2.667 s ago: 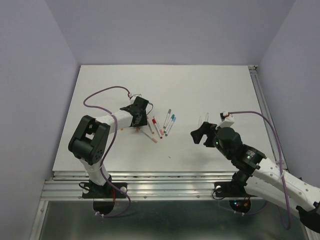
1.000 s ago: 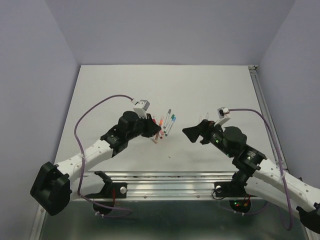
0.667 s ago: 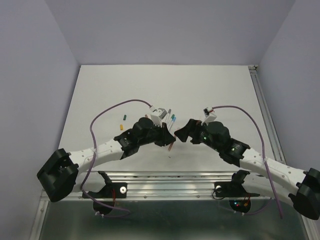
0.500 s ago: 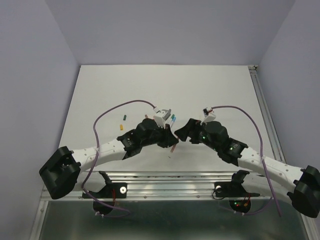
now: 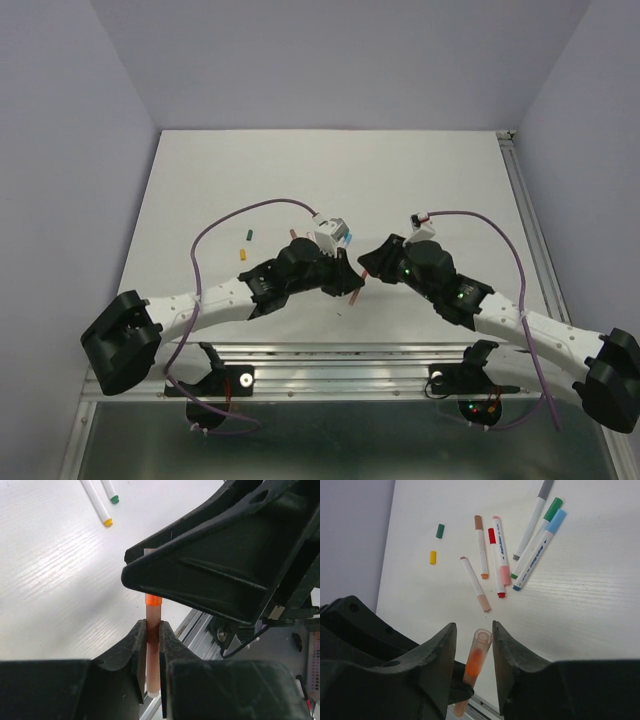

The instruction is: Open the pen caps

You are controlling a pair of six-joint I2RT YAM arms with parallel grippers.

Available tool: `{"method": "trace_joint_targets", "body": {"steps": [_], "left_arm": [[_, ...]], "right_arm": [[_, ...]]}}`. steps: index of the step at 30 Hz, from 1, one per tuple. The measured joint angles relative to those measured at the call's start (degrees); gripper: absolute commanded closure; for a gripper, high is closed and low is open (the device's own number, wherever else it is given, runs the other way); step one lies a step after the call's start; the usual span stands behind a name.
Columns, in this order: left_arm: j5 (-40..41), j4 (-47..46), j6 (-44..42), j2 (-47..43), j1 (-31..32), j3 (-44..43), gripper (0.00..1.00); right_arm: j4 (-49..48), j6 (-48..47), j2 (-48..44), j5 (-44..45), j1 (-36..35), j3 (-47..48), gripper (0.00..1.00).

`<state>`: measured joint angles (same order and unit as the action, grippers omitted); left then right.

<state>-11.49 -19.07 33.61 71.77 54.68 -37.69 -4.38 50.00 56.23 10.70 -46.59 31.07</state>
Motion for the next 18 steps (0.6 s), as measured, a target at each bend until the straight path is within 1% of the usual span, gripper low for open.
{"method": "trace_joint_targets", "body": {"steps": [3,6,7,12,18], "left_arm": [[0.48,0.0,0.26,0.92,0.9,-0.44,1.0],[1.42,0.02,0.57,0.92,1.68,-0.57,1.0],[1.86,0.07,0.66,0.92,1.97,-0.57,1.0],[3.56,0.81,2.05,0.92,2.8,-0.59,1.0],[8.44,2.27,5.07,0.55,5.62,-0.59,1.0]], "right_arm": [[0.22,0.02,0.02,1.11,0.0,0.0,0.71],[0.92,0.5,0.09,2.21,0.0,0.0,0.94],[0.87,1.14,0.13,2.21,0.0,0.02,0.99],[1.68,1.92,0.9,2.8,0.0,0.66,0.99],[5.53,5.22,0.98,6.23,-1.11,1.49,0.99]]}}
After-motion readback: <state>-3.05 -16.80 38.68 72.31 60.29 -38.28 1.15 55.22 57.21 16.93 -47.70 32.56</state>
